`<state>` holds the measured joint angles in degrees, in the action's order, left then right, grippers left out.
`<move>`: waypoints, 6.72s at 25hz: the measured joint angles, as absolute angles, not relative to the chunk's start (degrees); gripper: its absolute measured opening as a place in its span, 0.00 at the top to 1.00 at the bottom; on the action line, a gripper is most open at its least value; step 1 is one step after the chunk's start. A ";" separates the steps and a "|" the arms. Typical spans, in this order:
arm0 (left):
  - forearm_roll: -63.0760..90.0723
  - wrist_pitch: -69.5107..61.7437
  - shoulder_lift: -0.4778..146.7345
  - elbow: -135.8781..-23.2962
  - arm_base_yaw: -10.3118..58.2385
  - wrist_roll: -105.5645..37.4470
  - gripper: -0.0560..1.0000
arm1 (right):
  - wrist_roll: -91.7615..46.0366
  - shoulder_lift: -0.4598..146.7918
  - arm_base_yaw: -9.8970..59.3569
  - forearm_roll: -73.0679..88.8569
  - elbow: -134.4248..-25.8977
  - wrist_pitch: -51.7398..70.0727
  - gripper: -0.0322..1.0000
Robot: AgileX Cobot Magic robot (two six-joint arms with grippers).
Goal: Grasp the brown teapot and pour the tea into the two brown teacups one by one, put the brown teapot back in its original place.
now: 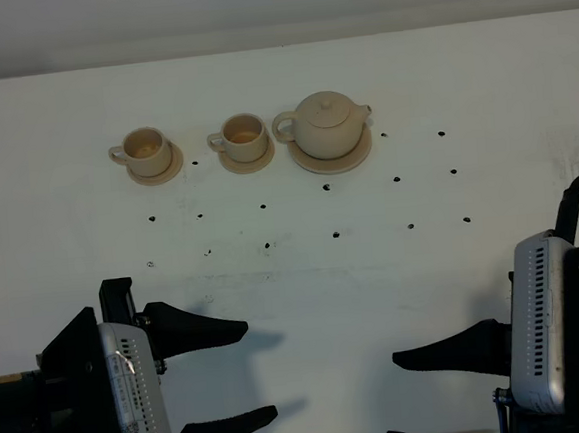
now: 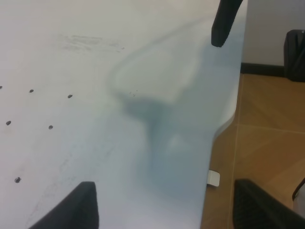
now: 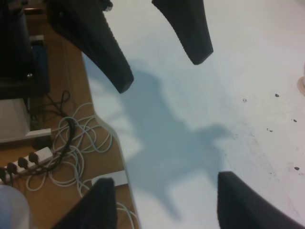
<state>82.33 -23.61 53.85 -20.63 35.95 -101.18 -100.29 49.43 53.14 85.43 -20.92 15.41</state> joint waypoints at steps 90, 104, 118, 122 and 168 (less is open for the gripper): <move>102.12 21.27 53.85 -23.23 26.87 -106.29 0.52 | -89.34 53.29 20.59 100.35 -31.12 -18.27 0.60; 102.19 30.19 42.06 -23.29 13.69 -102.64 0.52 | -91.94 56.47 8.64 100.30 -31.17 -8.72 0.61; 102.25 37.00 29.22 -22.43 11.27 -103.94 0.54 | -94.25 64.49 12.31 100.24 -33.33 -2.21 0.61; 102.56 33.12 29.22 -19.66 13.15 -96.30 0.57 | -95.33 66.97 14.59 100.24 -34.06 -2.30 0.61; 102.62 42.88 29.63 -24.33 37.28 -118.25 0.66 | -96.83 67.20 19.10 100.24 -34.06 0.66 0.61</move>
